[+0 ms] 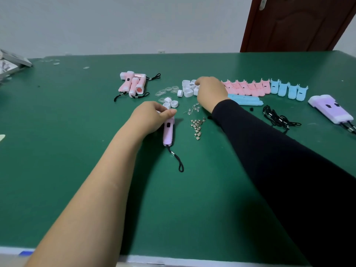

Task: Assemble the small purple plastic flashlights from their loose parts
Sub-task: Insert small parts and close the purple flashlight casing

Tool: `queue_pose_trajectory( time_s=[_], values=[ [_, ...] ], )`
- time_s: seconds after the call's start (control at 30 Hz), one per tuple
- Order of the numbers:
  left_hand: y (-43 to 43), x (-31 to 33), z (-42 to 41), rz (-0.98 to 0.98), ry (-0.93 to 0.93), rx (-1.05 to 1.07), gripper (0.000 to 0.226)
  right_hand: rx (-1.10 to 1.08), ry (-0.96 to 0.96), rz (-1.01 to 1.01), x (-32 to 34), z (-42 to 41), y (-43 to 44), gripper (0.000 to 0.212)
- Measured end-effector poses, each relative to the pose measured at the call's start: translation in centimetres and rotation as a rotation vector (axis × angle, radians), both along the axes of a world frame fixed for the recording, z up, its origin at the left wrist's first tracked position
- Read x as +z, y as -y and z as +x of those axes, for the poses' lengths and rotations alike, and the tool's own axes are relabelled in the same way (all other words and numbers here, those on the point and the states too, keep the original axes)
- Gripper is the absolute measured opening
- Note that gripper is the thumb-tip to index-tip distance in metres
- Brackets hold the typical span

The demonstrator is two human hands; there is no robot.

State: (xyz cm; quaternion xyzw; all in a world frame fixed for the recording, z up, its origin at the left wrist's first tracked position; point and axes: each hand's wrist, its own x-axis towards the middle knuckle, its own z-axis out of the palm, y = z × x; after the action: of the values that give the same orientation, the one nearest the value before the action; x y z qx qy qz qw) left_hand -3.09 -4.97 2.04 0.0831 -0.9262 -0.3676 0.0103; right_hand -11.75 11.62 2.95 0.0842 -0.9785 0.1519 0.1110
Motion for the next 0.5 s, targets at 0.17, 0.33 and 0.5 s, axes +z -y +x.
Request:
queue_pose_trajectory(
  time_s=[0.17,0.33,0.5],
  values=[
    [0.1,0.2,-0.3,0.004,-0.094,0.046,0.031,-0.029,-0.008,0.134,-0.3,-1.8,0.7,0.044],
    [-0.4,0.3,-0.4,-0.014,-0.156,0.061,0.025,0.034,-0.076,0.236,-0.4,-2.4,0.8,0.034],
    [-0.5,0.4,-0.1,0.007,-0.235,0.079,0.02,0.081,-0.041,0.13,0.1,-2.1,0.3,0.026]
  ],
)
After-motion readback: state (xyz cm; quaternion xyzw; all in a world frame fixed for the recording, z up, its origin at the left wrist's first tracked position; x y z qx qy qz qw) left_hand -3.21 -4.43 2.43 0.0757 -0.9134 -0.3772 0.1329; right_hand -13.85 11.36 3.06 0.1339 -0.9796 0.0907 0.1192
